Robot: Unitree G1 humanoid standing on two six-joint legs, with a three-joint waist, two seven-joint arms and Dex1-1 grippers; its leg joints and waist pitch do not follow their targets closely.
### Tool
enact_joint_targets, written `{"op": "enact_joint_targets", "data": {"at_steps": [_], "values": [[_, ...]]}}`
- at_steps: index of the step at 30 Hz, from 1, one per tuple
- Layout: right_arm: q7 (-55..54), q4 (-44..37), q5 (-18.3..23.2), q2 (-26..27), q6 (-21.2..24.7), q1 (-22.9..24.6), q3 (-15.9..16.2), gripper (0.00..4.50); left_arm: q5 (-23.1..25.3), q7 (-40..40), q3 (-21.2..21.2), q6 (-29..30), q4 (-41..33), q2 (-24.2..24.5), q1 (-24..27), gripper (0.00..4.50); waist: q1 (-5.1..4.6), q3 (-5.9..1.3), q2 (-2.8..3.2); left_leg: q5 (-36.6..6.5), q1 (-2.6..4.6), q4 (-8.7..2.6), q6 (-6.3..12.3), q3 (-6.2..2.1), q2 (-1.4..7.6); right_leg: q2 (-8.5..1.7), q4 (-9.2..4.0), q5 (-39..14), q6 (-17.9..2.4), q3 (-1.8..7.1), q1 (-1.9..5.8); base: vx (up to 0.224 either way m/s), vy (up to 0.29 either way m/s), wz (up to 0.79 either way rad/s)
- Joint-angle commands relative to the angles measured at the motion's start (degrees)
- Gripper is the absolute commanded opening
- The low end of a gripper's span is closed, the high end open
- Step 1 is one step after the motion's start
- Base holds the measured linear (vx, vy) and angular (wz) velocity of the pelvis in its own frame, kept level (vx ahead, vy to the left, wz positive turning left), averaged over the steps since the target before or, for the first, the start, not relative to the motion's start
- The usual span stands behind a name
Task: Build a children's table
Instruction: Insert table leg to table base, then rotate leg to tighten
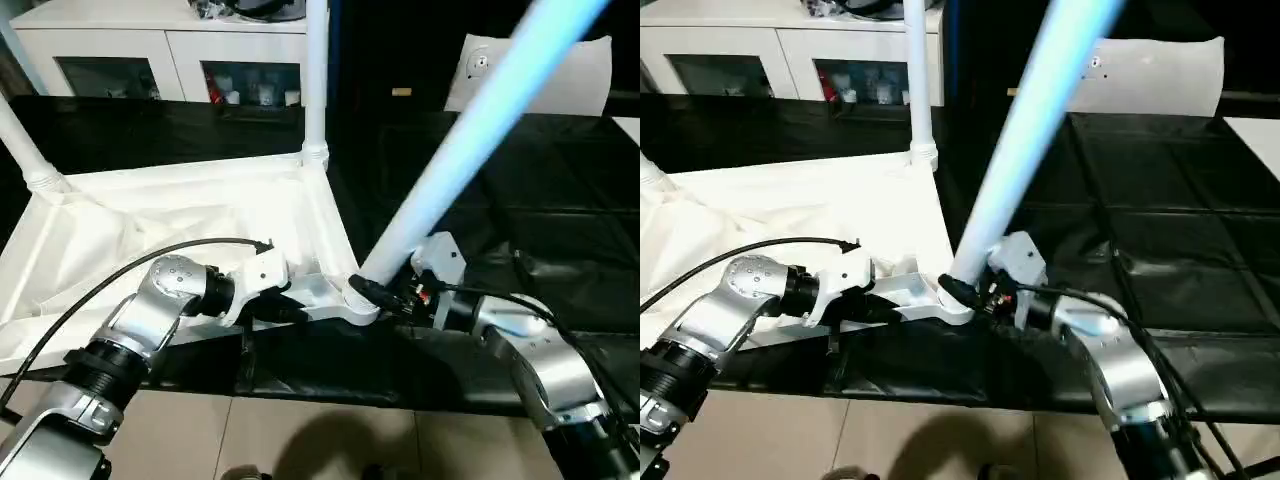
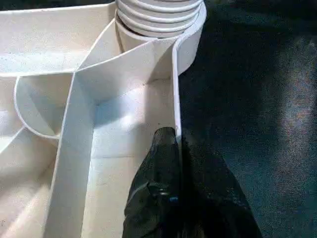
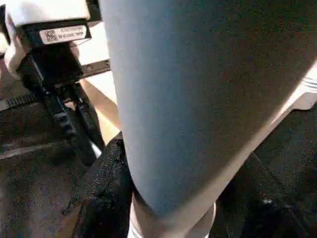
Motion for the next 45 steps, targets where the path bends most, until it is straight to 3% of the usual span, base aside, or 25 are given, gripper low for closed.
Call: {"op": "enact_joint_targets", "data": {"at_steps": [1,3,6,9,10,11,12,16,20,21,22,23,24,25,27,30,31,32,35,36,38,41,42,43,45], "values": [[2.4,5.1,-2.2,-1.1,3.6,-0.3,3.9,1.89,0.5,-1.1,-0.1,-1.5,-2.8,0.2,-0.1,0.0,-0.4,-2.61,-0.85,-17.7,0.09,-4.48,2.61,-0.14,1.06,-4.22,-6.03,-36.6,-2.6,1.93,2.03,0.0,0.0,0.0],[3.4,5.8,-2.0,-1.2,3.9,-1.0,4.2,1.89,0.5,-1.4,-0.2,-1.7,-3.1,0.3,-0.1,0.0,-0.51,-2.55,-0.55,-18.3,0.32,-4.47,2.51,-0.17,1.12,-4.23,-6.1,-36.8,-2.7,1.97,1.81,0.0,0.0,0.0],[5.4,7.7,-2.4,-1.1,3.8,-2.4,5.1,1.89,0.7,-2.3,-0.3,-2.1,-3.0,0.5,-0.5,0.0,-0.84,-2.22,-0.74,-19.4,0.12,-4.75,2.42,-0.34,1.2,-4.23,-6.05,-36.5,-2.9,1.93,1.89,0.0,0.0,0.0],[8.0,9.5,-2.1,-0.7,4.0,-3.8,6.1,1.89,0.8,-3.1,-0.5,-2.2,-3.1,0.8,-1.4,0.0,-0.94,-1.37,-0.5,-21.0,0.26,-4.96,2.46,-0.4,1.19,-4.26,-6.24,-37.3,-2.8,2.12,1.44,0.0,0.0,0.0],[8.0,9.5,-2.1,-0.7,4.0,-3.8,6.1,1.89,0.8,-3.1,-0.5,-2.2,-3.1,0.8,-1.4,0.0,-1.04,-1.42,-0.74,-21.1,0.18,-5.01,2.43,-0.43,1.2,-4.19,-6.19,-37.3,-2.8,2.1,1.58,0.0,0.0,0.0],[10.0,9.6,-2.2,-0.8,4.4,-4.0,7.9,1.89,0.8,-3.7,-0.4,-2.2,-2.4,0.8,-2.5,0.0,-1.01,-0.41,-0.43,-22.1,0.15,-5.27,2.41,-0.51,1.17,-4.2,-6.39,-38.2,-2.5,2.15,1.06,0.0,0.0,0.0],[10.0,9.6,-2.2,-0.8,4.4,-4.0,7.9,1.89,0.8,-3.7,-0.4,-2.2,-2.4,0.8,-2.5,0.0,-1.16,-0.6,-0.64,-23.3,0.46,-5.16,2.27,-0.52,1.07,-4.11,-6.61,-39.9,-1.9,2.01,1.18,0.0,0.0,0.0],[12.2,5.5,-1.2,-1.4,6.9,-1.5,9.9,1.89,1.7,-4.2,-0.2,-3.3,0.5,0.5,-5.2,0.0,-0.99,0.92,-0.61,-24.0,0.97,-5.56,2.43,-0.6,0.88,-4.09,-7.51,-42.3,-0.7,1.96,0.66,0.0,0.0,0.0],[11.8,3.2,-1.0,-1.2,7.4,0.7,9.9,1.89,3.2,-3.3,0.1,-5.6,5.5,0.0,-8.6,0.0,-0.46,1.05,-0.6,-21.0,1.19,-6.19,3.14,-0.46,1.09,-4.45,-7.73,-39.1,-1.7,1.82,1.32,0.0,0.0,0.0],[11.4,2.8,-0.8,-1.0,7.6,1.1,9.8,1.89,3.6,-3.0,0.2,-6.3,7.0,-0.1,-9.7,0.0,-0.42,1.3,0.05,-21.0,1.04,-6.39,3.05,-0.58,1.2,-4.51,-7.64,-38.5,-2.1,1.78,1.44,0.0,0.0,0.0],[11.2,2.4,-0.7,-0.8,7.8,1.4,9.7,1.89,3.8,-2.8,0.3,-6.9,8.4,-0.2,-10.7,0.0,-0.43,1.28,-0.27,-20.5,0.99,-6.53,3.17,-0.54,1.28,-4.53,-7.75,-37.6,-2.3,1.71,1.66,0.0,0.0,0.0],[11.0,2.1,-0.6,-0.7,7.9,1.6,9.7,1.89,3.9,-2.4,0.6,-7.2,9.6,-0.4,-11.7,0.0,-0.32,1.25,0.07,-20.5,0.98,-6.62,2.93,-0.64,1.39,-4.66,-7.5,-37.0,-2.7,1.72,1.79,0.0,0.0,0.0],[10.8,1.9,-0.6,-0.6,8.0,1.7,9.6,1.89,4.1,-2.3,0.6,-7.4,10.3,-0.4,-12.3,0.0,-0.42,1.44,-0.19,-20.6,0.87,-6.71,2.95,-0.58,1.39,-4.58,-7.67,-37.1,-2.8,1.71,1.76,0.0,0.0,0.0],[10.4,1.6,-0.5,-0.3,8.2,1.8,9.5,1.89,4.2,-2.1,0.8,-7.8,11.5,-0.5,-13.3,0.0,-0.36,1.63,0.21,-20.8,0.72,-6.8,2.62,-0.79,1.42,-4.9,-7.44,-37.7,-3.1,1.72,1.95,0.0,0.0,0.0],[9.5,0.5,-0.1,0.2,9.2,2.0,9.1,1.89,4.5,-2.2,1.3,-8.7,14.3,-0.6,-15.4,0.0,-0.51,1.96,0.02,-22.3,1.08,-6.79,2.35,-0.84,1.31,-4.96,-7.95,-40.5,-2.5,1.59,1.74,0.0,0.0,0.0],[9.1,0.4,-0.2,0.5,9.5,2.0,8.9,1.89,4.7,-2.3,1.4,-9.4,15.4,-0.6,-15.8,0.0,-0.66,2.35,0.11,-22.4,0.75,-7.07,2.24,-1.12,1.56,-5.3,-7.83,-41.0,-2.7,1.7,1.84,0.0,0.0,0.0],[8.9,0.5,-0.1,0.6,9.6,2.0,8.7,1.89,4.7,-2.5,1.4,-9.7,15.7,-0.5,-15.8,0.0,-0.67,2.43,0.67,-23.2,1.1,-7.01,2.13,-1.1,1.53,-5.34,-7.99,-41.9,-2.7,1.71,1.59,0.0,0.0,0.0],[8.6,0.8,-0.1,1.0,9.7,1.8,8.5,1.89,4.5,-2.9,1.5,-10.0,16.3,-0.5,-15.8,0.0,-0.81,2.46,0.32,-23.6,1.1,-7.04,2.11,-1.08,1.55,-5.33,-8.14,-42.4,-2.6,1.68,1.56,0.0,0.0,0.0],[7.9,1.8,-0.2,1.5,9.8,1.2,8.1,1.89,3.5,-4.1,2.0,-9.3,15.5,-0.4,-14.8,0.0,-0.97,2.73,0.04,-24.9,1.1,-7.11,1.9,-1.27,1.45,-5.53,-8.45,-45.3,-1.7,1.54,1.42,0.0,0.0,0.0],[7.8,1.9,-0.3,1.6,9.8,1.1,8.1,1.89,3.3,-4.3,2.1,-9.1,15.2,-0.4,-14.6,0.0,-1.05,2.87,0.22,-25.2,1.25,-7.04,1.85,-1.27,1.28,-5.58,-8.79,-47.1,-1.1,1.39,1.22,0.0,0.0,0.0],[5.8,3.5,-1.1,2.9,9.1,0.1,7.3,1.89,2.0,-4.4,3.0,-7.0,11.5,-0.1,-12.0,0.0,-1.25,2.85,-0.07,-25.2,1.04,-7.18,1.6,-1.5,1.36,-5.76,-8.98,-47.6,-0.5,1.09,1.45,0.0,0.0,0.0],[3.0,4.9,-1.8,4.8,8.6,-1.0,6.1,1.89,1.3,-2.7,4.0,-4.0,7.0,0.3,-8.6,0.0,-1.54,2.85,0.16,-24.9,0.7,-7.64,1.35,-1.76,1.66,-5.93,-8.75,-45.7,-1.0,0.86,1.86,0.0,0.0,0.0],[1.6,5.5,-2.1,5.6,8.5,-1.6,5.5,1.89,1.2,-1.3,4.5,-2.1,4.2,0.6,-6.6,0.0,-1.83,2.74,0.12,-24.7,0.14,-7.98,0.9,-2.05,1.96,-6.12,-8.13,-43.5,-1.6,0.83,2.39,0.0,0.0,0.0],[-0.6,6.5,-2.3,7.0,8.3,-2.3,4.5,1.89,1.0,1.7,5.6,2.1,-1.6,0.9,-2.7,0.0,-2.29,2.95,-0.01,-26.0,0.12,-8.07,0.73,-2.14,1.98,-6.06,-8.25,-44.2,-1.4,0.71,2.16,0.0,0.0,0.0],[-1.4,6.8,-2.4,7.6,8.2,-2.6,4.2,1.89,0.7,2.8,6.2,3.9,-4.1,0.9,-1.0,0.0,-2.73,2.92,-0.13,-25.8,0.42,-7.79,0.85,-2.07,1.61,-6.16,-8.41,-45.5,-1.3,0.86,1.83,0.0,0.0,0.0]]}}
